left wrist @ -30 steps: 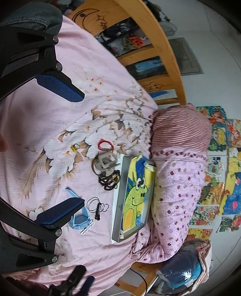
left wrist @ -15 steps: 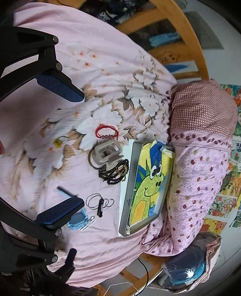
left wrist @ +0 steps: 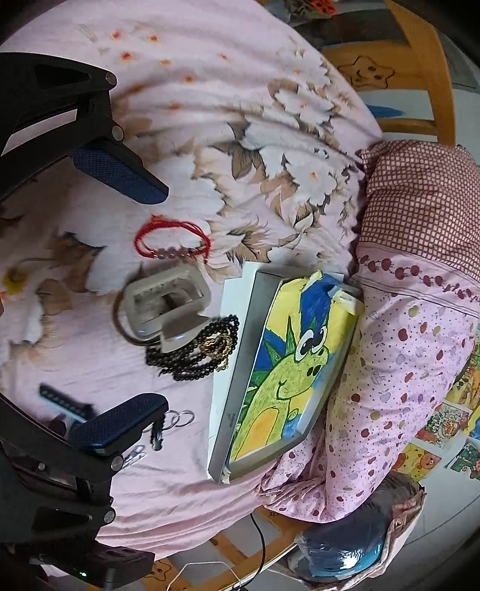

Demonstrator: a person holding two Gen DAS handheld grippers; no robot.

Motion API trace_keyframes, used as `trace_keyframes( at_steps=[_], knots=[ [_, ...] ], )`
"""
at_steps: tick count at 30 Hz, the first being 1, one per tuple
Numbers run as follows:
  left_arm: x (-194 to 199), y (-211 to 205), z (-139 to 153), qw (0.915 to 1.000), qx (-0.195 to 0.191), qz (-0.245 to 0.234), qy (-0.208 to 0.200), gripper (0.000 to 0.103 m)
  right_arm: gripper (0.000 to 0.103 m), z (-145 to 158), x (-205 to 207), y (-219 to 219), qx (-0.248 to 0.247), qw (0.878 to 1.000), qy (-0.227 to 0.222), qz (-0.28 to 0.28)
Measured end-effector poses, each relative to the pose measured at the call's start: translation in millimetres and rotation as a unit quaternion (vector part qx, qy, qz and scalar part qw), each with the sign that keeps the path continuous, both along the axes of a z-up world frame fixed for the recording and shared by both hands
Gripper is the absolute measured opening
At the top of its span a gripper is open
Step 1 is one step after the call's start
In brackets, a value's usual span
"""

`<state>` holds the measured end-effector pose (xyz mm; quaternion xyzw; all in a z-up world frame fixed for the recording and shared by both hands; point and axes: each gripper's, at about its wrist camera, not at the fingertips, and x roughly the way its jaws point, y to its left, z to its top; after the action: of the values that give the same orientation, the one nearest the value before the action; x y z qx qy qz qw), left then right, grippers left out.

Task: Organize jewelry
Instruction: 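Grasp the blue smartwatch with the right tool while the left tool grasps the grey claw clip, then carry the watch and clip into the silver tray and open both tools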

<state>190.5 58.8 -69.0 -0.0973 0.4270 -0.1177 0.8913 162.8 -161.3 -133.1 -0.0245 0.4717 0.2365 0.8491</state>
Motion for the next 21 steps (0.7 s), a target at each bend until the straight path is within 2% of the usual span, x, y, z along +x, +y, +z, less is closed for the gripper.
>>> trace_keyframes(
  at_steps=[4,7,9,12,17,18,20,21],
  knots=[
    [11.5,0.8,-7.9,0.9999,-0.006,-0.006,0.006,0.093,0.060,-1.4,12.8,2.4,-0.002,1.000,-0.017,-0.002],
    [18.0,-2.3,-11.9,0.9998,-0.010,-0.013,0.009,0.082,0.057,-1.5,21.4,4.8,0.001,1.000,-0.025,-0.002],
    [20.5,-4.7,-14.3,0.9996,-0.015,-0.020,0.012,0.068,0.056,-1.4,26.2,5.4,0.005,1.000,-0.027,-0.003],
    [23.9,-9.2,-18.4,0.9990,-0.019,-0.036,0.016,0.054,0.056,-1.8,31.4,6.3,0.014,1.000,-0.025,-0.010],
    [24.8,-16.1,-19.6,0.9986,-0.010,-0.052,0.011,0.046,0.054,-1.6,29.0,8.4,0.013,0.999,-0.029,-0.014],
    [25.3,-16.7,-20.4,0.9986,-0.009,-0.051,0.013,0.041,0.053,-1.4,28.9,8.0,0.015,0.999,-0.029,-0.015],
    [26.6,-15.6,-21.7,0.9986,-0.011,-0.048,0.019,0.040,0.047,-0.2,27.7,7.3,0.019,0.999,-0.028,-0.017],
    [27.1,-14.2,-21.6,0.9986,-0.017,-0.046,0.022,0.034,0.043,0.3,27.2,7.1,0.020,0.999,-0.028,-0.017]
  ],
)
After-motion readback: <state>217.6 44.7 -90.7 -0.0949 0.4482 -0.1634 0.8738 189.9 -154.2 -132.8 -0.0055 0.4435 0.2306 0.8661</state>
